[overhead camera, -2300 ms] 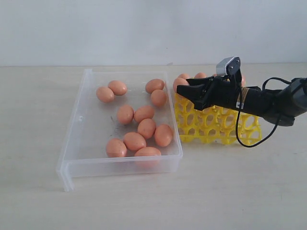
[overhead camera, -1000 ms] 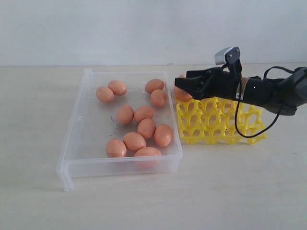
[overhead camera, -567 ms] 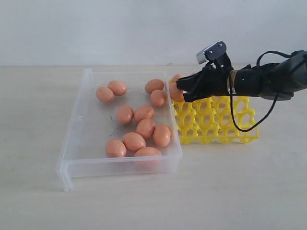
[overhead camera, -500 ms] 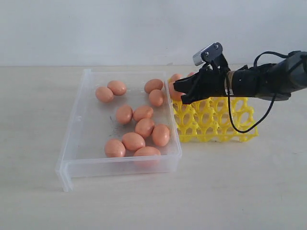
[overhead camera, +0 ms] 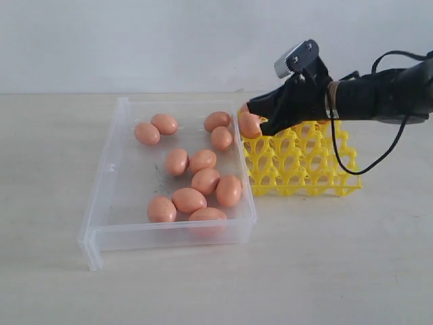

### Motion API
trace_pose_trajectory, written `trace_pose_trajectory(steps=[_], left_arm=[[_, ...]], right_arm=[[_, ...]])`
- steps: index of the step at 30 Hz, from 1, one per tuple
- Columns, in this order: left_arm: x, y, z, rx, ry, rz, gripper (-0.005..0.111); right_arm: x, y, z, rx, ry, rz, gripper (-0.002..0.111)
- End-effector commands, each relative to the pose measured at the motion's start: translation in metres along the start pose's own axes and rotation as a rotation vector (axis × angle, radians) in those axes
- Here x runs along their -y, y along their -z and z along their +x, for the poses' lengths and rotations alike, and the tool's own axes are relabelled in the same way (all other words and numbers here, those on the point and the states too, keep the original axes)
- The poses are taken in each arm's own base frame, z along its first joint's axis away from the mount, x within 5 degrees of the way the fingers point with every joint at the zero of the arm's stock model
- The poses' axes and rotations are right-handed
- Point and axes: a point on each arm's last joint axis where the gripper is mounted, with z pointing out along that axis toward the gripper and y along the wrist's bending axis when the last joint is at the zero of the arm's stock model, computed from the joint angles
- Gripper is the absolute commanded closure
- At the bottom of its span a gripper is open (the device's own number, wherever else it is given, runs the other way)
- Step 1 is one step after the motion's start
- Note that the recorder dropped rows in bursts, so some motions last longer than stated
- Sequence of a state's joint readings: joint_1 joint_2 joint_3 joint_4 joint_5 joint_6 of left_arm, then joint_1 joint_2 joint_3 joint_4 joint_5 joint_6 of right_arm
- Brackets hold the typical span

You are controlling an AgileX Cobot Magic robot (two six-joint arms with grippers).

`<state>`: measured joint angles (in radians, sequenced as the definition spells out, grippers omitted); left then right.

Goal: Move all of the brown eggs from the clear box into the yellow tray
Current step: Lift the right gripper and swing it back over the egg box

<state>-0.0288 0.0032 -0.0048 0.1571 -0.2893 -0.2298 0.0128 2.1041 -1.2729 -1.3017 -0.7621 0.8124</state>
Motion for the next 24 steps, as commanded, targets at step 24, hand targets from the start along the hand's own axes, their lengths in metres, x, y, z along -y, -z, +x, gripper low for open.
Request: trace_pose_trajectory(steps=[24], left_arm=[[0.0, 0.001, 0.002, -0.007, 0.013, 0.0, 0.102]], right_arm=[[-0.158, 0.066, -0.071, 0.617, 0.367, 0.207, 0.109]])
